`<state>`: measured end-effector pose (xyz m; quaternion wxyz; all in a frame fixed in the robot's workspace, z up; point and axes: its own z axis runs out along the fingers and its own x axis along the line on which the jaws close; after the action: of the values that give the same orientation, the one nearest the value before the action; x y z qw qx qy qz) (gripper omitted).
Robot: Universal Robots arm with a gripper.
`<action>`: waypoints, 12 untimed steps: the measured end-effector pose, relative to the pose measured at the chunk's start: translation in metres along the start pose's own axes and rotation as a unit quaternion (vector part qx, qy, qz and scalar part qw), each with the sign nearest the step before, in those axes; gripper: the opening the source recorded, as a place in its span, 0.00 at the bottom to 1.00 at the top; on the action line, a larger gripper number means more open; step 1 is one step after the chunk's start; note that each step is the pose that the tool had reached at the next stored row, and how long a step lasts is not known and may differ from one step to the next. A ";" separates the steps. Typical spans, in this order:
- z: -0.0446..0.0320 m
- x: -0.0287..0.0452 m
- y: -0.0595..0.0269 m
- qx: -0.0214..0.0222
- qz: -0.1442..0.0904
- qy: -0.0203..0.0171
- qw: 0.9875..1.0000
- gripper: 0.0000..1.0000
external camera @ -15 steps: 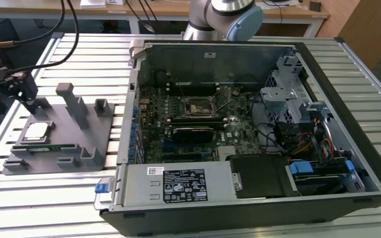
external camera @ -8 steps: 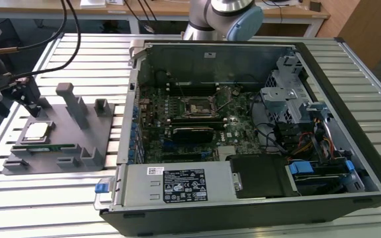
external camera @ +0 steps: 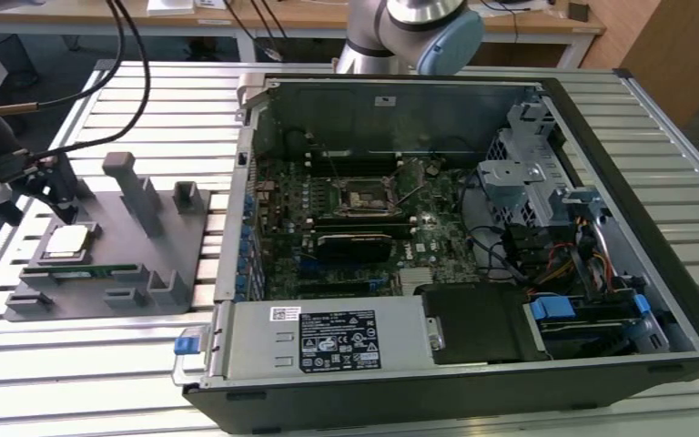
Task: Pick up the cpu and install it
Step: 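Pick up the cpu and move it towards the insertion slot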
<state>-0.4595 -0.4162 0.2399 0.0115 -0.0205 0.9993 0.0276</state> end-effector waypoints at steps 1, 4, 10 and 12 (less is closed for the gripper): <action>0.0018 0.0000 -0.0001 0.000 0.000 0.000 1.000 0.66; 0.0072 0.0000 -0.0005 0.000 0.000 0.003 1.000 0.66; 0.0168 -0.0023 -0.0011 -0.001 0.000 0.009 1.000 0.66; 0.0205 -0.0028 -0.0012 -0.001 0.000 0.009 1.000 0.66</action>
<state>-0.4562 -0.4161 0.2195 0.0022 -0.0203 0.9994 0.0286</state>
